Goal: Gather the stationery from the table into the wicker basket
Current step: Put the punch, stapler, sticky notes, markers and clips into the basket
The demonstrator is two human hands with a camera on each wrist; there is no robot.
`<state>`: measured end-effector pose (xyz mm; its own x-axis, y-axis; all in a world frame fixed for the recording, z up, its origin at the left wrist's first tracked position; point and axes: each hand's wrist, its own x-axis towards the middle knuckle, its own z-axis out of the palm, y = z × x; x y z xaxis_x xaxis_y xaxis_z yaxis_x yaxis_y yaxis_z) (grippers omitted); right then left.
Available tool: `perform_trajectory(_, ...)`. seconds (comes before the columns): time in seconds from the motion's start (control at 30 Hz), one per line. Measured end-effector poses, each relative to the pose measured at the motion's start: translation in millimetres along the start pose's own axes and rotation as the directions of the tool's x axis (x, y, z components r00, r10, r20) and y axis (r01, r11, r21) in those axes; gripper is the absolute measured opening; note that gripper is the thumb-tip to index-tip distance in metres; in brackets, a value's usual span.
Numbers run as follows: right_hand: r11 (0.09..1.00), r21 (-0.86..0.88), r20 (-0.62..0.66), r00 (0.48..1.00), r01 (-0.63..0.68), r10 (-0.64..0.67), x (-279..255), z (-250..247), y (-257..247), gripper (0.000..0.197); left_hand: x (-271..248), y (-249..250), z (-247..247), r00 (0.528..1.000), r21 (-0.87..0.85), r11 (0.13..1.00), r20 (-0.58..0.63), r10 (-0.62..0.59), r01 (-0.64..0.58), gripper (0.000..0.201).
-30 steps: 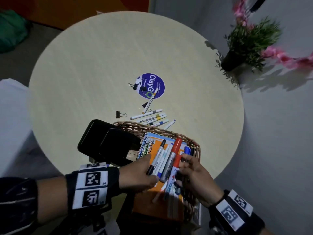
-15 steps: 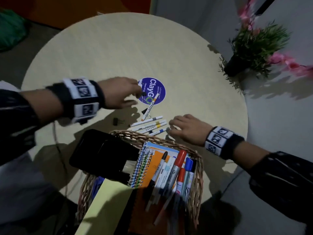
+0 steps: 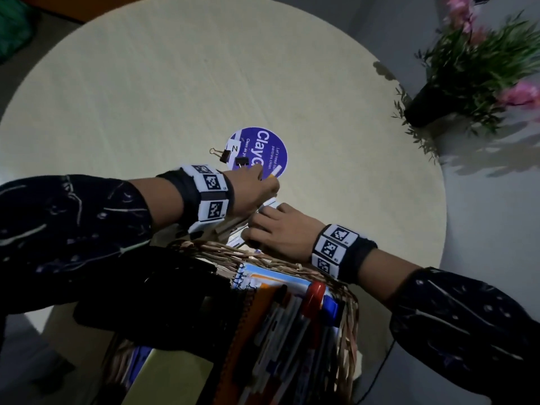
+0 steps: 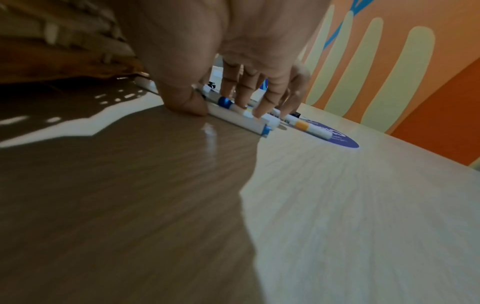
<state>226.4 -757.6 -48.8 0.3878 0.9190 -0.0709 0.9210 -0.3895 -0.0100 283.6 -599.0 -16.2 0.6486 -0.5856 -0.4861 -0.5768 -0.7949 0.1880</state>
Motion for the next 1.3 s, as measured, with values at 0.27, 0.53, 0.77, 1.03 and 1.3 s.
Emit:
perform_trajectory(0.27,0.996,-0.067,-0.038,0.997,-0.063,0.061,5.8,11.4,-1.5,0.025,-6.2,-1.3,5.9,0.995,0.142,0.99,0.091,-0.028,0.015,0.054)
perform_trajectory(0.53,0.987,0.008,-0.003,0.987,-0.163,0.163,2.6,11.2,-0.9,0.028,2.2,13.2,22.0,0.994,0.247,0.963,-0.004,-0.11,0.108,0.046)
perform_trajectory(0.77,0.99,0.02,0.106,0.985,-0.137,0.134,-13.2,-6.7,5.0,0.022,8.3,10.9,20.5,0.999,0.294,0.956,0.028,-0.028,0.019,0.044)
perform_trajectory(1.03,0.827,0.205,0.181,0.85,-0.524,0.494,-89.2,-94.6,-1.0,0.029,-11.6,11.1,-17.9,0.999,0.147,0.988,-0.008,-0.05,0.051,0.041)
perform_trajectory(1.3,-0.16,0.893,0.369,0.481,-0.42,0.795,-113.7,-135.3,-118.3,0.021,-112.1,35.5,-92.2,0.975,-0.479,0.878,-0.191,-0.112,0.007,0.05)
